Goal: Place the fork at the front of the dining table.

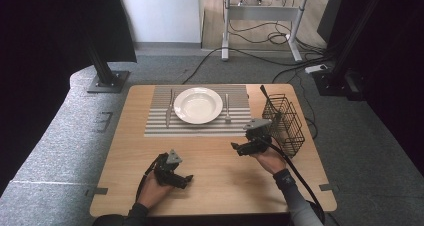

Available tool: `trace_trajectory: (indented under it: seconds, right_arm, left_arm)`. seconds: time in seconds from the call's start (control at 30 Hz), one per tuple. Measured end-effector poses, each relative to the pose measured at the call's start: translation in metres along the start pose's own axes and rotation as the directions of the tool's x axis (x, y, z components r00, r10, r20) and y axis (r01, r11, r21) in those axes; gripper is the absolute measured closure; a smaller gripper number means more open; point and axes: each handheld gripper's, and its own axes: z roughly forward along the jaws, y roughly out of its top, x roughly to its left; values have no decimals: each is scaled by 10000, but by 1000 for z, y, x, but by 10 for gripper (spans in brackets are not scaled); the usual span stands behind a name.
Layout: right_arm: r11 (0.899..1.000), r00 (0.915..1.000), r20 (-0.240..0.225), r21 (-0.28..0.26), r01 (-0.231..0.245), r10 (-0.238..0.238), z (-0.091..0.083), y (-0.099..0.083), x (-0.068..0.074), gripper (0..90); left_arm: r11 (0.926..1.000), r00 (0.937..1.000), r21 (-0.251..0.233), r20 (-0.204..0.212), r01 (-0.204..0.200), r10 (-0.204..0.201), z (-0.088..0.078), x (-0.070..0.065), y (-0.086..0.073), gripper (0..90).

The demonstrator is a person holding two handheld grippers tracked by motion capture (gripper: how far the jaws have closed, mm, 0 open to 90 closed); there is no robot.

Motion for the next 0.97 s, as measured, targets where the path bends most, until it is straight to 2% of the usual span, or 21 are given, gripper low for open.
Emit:
trace_trajectory:
  seconds: [0.2, 0.37, 0.5, 0.6, 0.7, 0.87, 0.97]
  right_arm:
    - [9998, 9998, 26, -47, -192, 193, -11, -28, 5, 35]
    - [9989, 9989, -112, 19, -459, 459, -8, -58, 8, 15]
    - [9985, 9993, 362, 531, 115, -135, 0, -78, 12, 0]
    - [9973, 9996, 284, 738, 64, -85, 6, -91, 11, 0]
    - [9957, 9998, 204, 919, -75, 56, 11, -99, 10, 0]
    - [9946, 9975, -221, 809, -656, 676, 15, -102, 8, 0]
    - [9947, 9976, -211, 807, -644, 663, 15, -102, 8, 0]
  left_arm:
    - [10000, 10000, 1, 19, -16, 16, -1, -1, -2, 0]
    - [10000, 10000, 2, 6, 0, 0, -4, -5, -5, 0]
    - [10000, 10000, 2, 15, -12, 12, -6, -8, -7, 0]
    - [10000, 10000, -7, 19, -1, 1, -6, -9, -7, 0]
    - [10000, 10000, 1, 15, 2, -2, -6, -9, -7, 0]
    - [10000, 10000, 5, 16, -4, 4, -6, -9, -7, 0]
    - [10000, 10000, 6, 21, -6, 6, -6, -9, -7, 0]
